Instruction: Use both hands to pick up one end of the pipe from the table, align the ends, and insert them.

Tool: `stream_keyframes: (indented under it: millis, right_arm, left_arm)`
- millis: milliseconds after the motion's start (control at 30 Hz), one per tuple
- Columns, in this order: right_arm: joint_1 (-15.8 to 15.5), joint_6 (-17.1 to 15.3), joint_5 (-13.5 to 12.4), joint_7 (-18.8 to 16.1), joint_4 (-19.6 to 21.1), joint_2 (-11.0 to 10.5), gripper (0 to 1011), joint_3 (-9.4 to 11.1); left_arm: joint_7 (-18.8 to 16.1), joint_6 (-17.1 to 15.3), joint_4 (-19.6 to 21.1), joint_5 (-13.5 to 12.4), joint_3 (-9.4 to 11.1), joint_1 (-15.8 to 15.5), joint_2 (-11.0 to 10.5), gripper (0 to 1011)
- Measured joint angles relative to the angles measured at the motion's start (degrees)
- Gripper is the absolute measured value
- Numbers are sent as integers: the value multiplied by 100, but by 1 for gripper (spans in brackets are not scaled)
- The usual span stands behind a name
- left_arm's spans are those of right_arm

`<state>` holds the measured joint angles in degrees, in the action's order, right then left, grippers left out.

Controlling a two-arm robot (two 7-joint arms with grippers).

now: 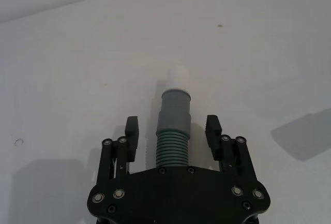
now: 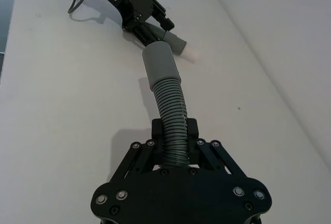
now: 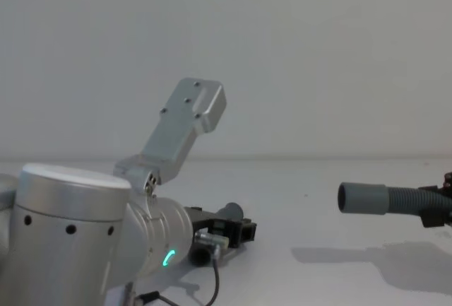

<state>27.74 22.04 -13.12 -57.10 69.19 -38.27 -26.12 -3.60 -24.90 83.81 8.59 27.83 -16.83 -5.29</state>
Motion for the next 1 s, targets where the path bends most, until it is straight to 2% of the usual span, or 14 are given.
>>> stream_keyframes:
  millis: [167, 333, 500, 1000]
  right_arm:
    - [0, 0, 0, 0, 0, 0, 233, 0]
    - [0, 0, 0, 0, 0, 0, 234, 0]
    - [0, 0, 0, 0, 0, 0, 234, 0]
    - [0, 0, 0, 0, 0, 0, 234, 0]
  left_arm:
    - [81, 3, -21, 39, -50, 0, 0, 645]
    - [123, -23, -13, 70, -99, 22, 3, 453]
    - [162, -84, 40, 102, -158, 71, 3, 329]
    - [360, -87, 99, 120, -216, 88, -45, 325]
